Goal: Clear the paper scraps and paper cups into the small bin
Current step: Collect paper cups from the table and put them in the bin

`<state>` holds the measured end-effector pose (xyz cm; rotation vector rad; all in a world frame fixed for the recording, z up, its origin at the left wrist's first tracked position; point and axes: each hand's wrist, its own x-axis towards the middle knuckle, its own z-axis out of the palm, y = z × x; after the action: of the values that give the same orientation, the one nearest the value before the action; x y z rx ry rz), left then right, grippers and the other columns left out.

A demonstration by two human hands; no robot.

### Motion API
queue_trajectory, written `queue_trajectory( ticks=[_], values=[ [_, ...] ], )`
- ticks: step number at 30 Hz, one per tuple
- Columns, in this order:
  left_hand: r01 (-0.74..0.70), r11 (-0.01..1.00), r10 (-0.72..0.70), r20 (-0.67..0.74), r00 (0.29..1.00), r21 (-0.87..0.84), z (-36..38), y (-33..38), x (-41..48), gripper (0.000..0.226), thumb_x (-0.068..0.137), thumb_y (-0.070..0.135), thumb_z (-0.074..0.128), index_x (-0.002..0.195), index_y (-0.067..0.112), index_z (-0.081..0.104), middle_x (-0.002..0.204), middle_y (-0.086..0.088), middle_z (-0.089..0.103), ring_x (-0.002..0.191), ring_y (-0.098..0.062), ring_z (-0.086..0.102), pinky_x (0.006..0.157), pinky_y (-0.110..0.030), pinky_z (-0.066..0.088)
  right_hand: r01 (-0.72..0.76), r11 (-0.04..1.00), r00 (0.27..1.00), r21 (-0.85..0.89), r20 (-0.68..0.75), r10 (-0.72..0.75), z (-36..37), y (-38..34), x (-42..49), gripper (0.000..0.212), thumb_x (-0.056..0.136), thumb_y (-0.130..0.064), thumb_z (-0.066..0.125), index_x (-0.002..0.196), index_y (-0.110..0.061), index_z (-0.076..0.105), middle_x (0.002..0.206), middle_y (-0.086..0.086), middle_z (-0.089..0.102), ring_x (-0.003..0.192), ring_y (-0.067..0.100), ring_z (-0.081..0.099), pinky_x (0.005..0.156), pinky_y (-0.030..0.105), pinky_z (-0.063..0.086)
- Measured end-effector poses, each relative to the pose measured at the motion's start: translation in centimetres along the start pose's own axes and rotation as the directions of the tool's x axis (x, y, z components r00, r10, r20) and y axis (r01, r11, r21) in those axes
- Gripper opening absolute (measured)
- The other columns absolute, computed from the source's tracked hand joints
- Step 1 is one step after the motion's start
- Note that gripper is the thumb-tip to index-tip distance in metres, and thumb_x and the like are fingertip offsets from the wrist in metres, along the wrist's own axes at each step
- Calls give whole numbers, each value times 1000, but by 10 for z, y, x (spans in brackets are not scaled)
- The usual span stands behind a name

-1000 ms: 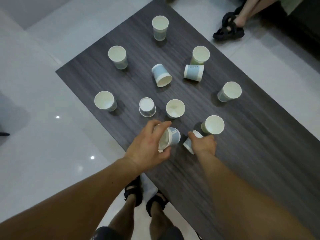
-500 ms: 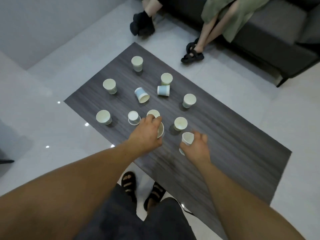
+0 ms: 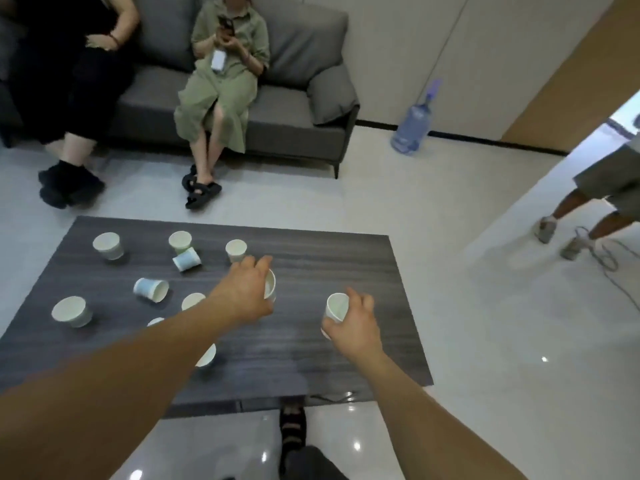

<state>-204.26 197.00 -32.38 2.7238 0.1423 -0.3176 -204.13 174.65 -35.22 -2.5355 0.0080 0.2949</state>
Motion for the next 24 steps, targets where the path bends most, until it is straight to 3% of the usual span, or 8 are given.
queue_trajectory(
  ticks=[6, 10, 18, 24],
  values=[
    [-251, 964, 240, 118, 964, 85, 25, 86, -28, 70, 83, 42, 62, 142, 18, 32, 136, -7, 40, 122, -29, 41, 96, -37, 41, -183, 980, 967, 73, -164, 193, -40, 74, -86, 72, 79, -37, 66, 141, -16, 37, 134, 4, 33, 113, 25, 52, 92, 31, 45],
    [-440, 889, 412, 195, 890, 128, 49, 175, -41, 70, 84, 41, 62, 142, 18, 32, 136, -7, 39, 123, -28, 41, 94, -35, 43, -299, 944, 899, 138, -293, 327, -83, 138, -137, 73, 79, -41, 64, 142, -20, 35, 132, 0, 33, 115, 23, 52, 95, 34, 48],
    [-710, 686, 663, 266, 700, 159, 115, 401, -102, 78, 82, 40, 63, 147, 18, 27, 139, -9, 37, 125, -30, 40, 97, -40, 44, -450, 852, 696, 269, -491, 523, -178, 292, -251, 79, 77, -48, 63, 145, -20, 32, 135, -2, 31, 118, 22, 48, 93, 32, 45],
    [-870, 489, 812, 337, 477, 53, 204, 560, -211, 82, 77, 40, 69, 146, 21, 29, 137, -4, 39, 121, -26, 43, 93, -35, 45, -594, 728, 497, 341, -557, 666, -241, 410, -381, 78, 78, -44, 62, 145, -20, 30, 136, -3, 31, 121, 21, 45, 92, 32, 43]
  ],
)
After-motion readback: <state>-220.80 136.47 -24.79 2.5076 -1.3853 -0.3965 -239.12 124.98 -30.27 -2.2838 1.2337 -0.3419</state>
